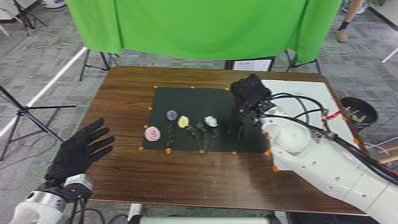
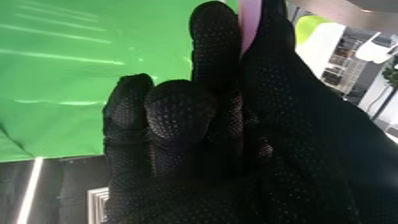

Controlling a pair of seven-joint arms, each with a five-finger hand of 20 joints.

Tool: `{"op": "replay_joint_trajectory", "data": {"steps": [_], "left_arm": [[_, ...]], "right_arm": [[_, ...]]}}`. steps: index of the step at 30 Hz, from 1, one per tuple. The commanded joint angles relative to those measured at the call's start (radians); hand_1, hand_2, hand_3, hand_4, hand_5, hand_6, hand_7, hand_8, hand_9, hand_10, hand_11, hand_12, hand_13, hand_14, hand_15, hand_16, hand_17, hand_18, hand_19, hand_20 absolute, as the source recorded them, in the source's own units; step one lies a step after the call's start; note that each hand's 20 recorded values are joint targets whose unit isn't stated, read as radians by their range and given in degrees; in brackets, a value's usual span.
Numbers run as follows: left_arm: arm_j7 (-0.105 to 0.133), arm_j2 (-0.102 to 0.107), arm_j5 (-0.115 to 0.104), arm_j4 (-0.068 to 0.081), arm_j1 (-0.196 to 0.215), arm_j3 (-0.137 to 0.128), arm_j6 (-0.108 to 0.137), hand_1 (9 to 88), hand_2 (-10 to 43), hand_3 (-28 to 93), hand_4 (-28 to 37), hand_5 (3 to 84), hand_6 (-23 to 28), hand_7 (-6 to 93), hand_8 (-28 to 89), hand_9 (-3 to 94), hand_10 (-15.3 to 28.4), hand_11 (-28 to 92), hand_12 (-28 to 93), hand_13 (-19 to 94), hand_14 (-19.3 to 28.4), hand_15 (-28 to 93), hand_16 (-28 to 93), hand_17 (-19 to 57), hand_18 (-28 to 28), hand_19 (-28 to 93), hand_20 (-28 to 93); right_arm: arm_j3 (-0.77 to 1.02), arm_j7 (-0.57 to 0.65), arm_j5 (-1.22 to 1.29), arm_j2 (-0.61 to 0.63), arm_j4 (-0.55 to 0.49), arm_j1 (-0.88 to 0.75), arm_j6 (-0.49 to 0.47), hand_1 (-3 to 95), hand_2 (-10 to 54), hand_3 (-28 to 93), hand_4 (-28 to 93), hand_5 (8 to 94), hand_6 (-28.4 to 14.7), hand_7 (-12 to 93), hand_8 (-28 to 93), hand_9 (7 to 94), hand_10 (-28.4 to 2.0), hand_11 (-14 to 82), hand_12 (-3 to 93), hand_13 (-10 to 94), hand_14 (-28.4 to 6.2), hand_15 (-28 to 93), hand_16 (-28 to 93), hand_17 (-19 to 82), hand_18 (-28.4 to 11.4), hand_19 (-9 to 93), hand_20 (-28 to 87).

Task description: Arrange flowers

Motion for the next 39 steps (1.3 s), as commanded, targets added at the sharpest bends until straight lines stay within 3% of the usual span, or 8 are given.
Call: {"op": "replay_joint_trajectory", "data": {"steps": [1,16,21,24,30,34,39], "left_arm": [[-0.005,-0.001,-0.004,0.001,0.010,-0.001,-0.008,26.0,0.9,71,-28.3,27.8,4.4,19.8,-11,23.9,11.9,20,17,18,16.6,34,-1,-9.9,20.3,40,11],[-0.015,-0.001,-0.003,0.005,0.003,0.005,-0.009,25.9,0.9,71,-28.3,27.7,4.4,19.8,-11,23.9,11.9,20,17,18,16.6,34,-1,-9.9,20.3,40,11],[-0.014,-0.001,-0.004,0.006,0.001,0.004,-0.008,26.0,1.0,71,-28.3,27.8,4.5,19.6,-11,24.0,11.9,20,17,18,16.6,34,-1,-9.9,20.3,40,11],[-0.015,-0.002,-0.003,0.006,0.001,0.003,-0.011,26.0,1.0,71,-28.3,27.8,4.4,19.7,-11,24.0,11.9,20,17,18,16.6,34,-1,-9.9,20.3,40,11],[-0.016,-0.002,-0.004,0.009,-0.004,0.008,-0.012,26.0,0.9,71,-28.3,27.8,4.4,19.7,-11,24.0,12.0,20,17,18,16.6,34,-1,-9.9,20.3,40,11],[-0.016,-0.002,-0.004,0.009,-0.003,0.008,-0.012,25.9,1.0,71,-28.3,27.8,4.4,19.8,-11,24.0,12.0,20,17,18,16.6,34,-1,-9.9,20.3,40,11],[-0.012,-0.004,-0.005,0.008,-0.001,0.007,-0.010,25.9,1.0,71,-28.3,27.8,4.5,19.8,-11,24.0,12.0,21,17,18,16.6,34,-1,-9.9,20.3,40,11]], "right_arm": [[0.016,0.005,-0.018,0.026,-0.011,0.010,0.010,48.2,-9.5,84,-28,72.9,4.3,46,-1,92.1,-2.3,11.1,46.1,77,-2.1,70,33,31,-17.8,77,50],[-0.035,-0.036,-0.040,-0.018,0.011,-0.007,-0.033,48.1,-9.5,84,-28,72.8,4.7,46,-1,92.2,-2.2,11.0,46.0,77,-2.2,71,33,31,-17.6,77,50],[-0.018,-0.036,0.029,-0.020,-0.030,-0.037,-0.072,47.7,-9.5,84,-28,71.8,4.8,46,-1,91.5,-2.1,10.8,46.0,76,-2.1,71,34,30,-17.6,77,50],[-0.005,-0.029,0.094,-0.025,-0.044,-0.045,-0.075,42.9,-9.5,82,-28,69.9,4.7,46,-1,88.8,-2.8,13.4,43.7,75,-2.2,71,34,29,-17.6,77,51],[0.041,0.010,0.227,-0.039,-0.065,-0.057,-0.072,32.0,-9.5,80,-28,68.3,3.8,42,-1,81.5,-5.9,29.6,26.2,72,-3.1,72,34,28,-18.0,76,52],[0.075,0.029,0.258,-0.043,-0.067,-0.061,-0.052,26.0,-9.5,83,-28,68.4,4.1,39,-17,79.3,-7.0,30.5,24.9,71,-3.9,72,33,27,-18.4,76,52],[0.149,0.059,0.311,-0.025,-0.083,-0.077,-0.043,21.9,-9.5,83,-28,63.3,2.5,39,-18,73.9,-8.3,31.6,25.4,69,-4.7,73,34,26,-18.8,76,52]]}}
